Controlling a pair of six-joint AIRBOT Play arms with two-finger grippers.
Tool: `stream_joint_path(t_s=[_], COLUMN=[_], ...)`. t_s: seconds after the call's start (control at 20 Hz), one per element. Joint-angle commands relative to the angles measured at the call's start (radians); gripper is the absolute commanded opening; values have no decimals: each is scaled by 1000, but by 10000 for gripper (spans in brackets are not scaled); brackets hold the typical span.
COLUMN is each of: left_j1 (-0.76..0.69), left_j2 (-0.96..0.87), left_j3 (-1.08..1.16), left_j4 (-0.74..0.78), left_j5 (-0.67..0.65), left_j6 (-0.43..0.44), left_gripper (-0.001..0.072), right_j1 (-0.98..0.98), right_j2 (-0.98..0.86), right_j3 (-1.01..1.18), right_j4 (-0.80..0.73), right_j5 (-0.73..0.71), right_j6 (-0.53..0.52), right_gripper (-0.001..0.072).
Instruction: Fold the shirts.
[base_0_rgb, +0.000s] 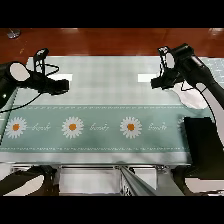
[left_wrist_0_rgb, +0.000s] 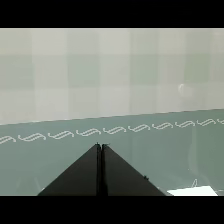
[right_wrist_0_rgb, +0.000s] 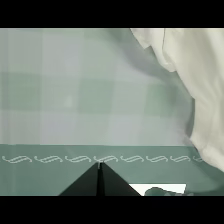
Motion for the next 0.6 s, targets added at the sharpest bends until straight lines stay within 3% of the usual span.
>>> stream_joint_path(t_s=[0.0,0.1,0.25,0.3,0.35,0.4,0.45,0.5,0.55], left_j1=[0,0,0,0,0,0,0,0,0], left_j2=[0,0,0,0,0,0,0,-1,-3], left_j3=[0,0,0,0,0,0,0,0,0], left_j4=[0,0,0,0,0,1,2,8,11], left_j5=[0,0,5,38,64,102,138,185,224], left_j6=[0,0,-1,-3,-3,-2,0,0,-3], left_gripper=[20,20,20,21,22,24,136,587,705], right_j1=[1,1,-2,-11,-36,-79,-140,-219,-299], right_j2=[0,0,-2,-2,-2,-5,-14,-35,-67], right_j3=[1,1,1,1,1,1,2,9,23], right_j4=[0,3,-58,-156,-268,-338,-353,-328,-274], right_j5=[-2,-38,-227,-324,-408,-473,-528,-551,-549], right_j6=[1,6,-6,14,89,156,214,256,260], right_gripper=[23,23,45,293,449,474,518,569,619])
